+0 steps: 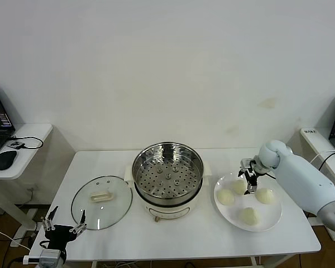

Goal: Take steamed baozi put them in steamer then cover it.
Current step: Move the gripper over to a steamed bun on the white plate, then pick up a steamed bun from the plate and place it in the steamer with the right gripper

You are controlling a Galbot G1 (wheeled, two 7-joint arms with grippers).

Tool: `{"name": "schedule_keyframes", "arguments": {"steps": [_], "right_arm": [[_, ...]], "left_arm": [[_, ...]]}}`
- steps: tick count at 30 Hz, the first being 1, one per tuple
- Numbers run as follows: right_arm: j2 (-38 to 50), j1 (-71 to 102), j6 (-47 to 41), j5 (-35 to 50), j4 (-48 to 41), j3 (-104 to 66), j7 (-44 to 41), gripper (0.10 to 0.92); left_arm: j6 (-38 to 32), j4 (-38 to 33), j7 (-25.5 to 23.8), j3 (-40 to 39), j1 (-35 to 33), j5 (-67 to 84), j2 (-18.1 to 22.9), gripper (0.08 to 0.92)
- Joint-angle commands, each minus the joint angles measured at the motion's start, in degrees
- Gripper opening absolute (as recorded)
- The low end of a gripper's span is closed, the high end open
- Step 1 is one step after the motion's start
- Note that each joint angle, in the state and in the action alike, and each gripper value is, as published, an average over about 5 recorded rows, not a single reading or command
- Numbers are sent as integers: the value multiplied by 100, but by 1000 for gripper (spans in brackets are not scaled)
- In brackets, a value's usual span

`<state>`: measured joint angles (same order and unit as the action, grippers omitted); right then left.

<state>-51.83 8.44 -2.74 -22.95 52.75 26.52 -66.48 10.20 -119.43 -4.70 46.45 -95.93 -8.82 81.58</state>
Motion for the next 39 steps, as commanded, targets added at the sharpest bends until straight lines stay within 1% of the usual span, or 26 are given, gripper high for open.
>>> {"name": "schedule_keyframes", "arguments": {"steps": [1,3,5,10,16,21,27,31,35,39], "right_arm": [[-63,-7,-23,-6,-155,20,62,820],[-74,-9,-22,-4,-205,15,61,809],[-83,-10,-21,13,-249,10,64,777],[-116,-11,-50,143,-341,-10,85,661],[-100,-8,-71,237,-356,-14,62,569],[38,-70,-111,438,-221,-29,38,560],[558,-577,-289,1031,586,264,-107,560],[806,-1376,-434,1608,1124,758,-232,560],[663,-2268,-501,2106,1308,1303,-339,560],[174,-3028,-528,2533,1077,1744,-445,560]], "left_arm": [[2,46,0,1,0,-4,0,823],[2,62,1,-2,4,-4,-3,823],[2,79,5,-6,10,-5,-3,823],[-2,118,14,-23,25,-8,1,823],[-9,153,21,-41,33,-17,9,823],[-13,157,30,-62,37,-15,7,823],[-19,140,49,-103,65,-3,-3,823],[-33,163,83,-166,95,12,26,823],[-36,116,95,-231,102,17,71,823],[-44,1,108,-240,54,10,77,823]]}}
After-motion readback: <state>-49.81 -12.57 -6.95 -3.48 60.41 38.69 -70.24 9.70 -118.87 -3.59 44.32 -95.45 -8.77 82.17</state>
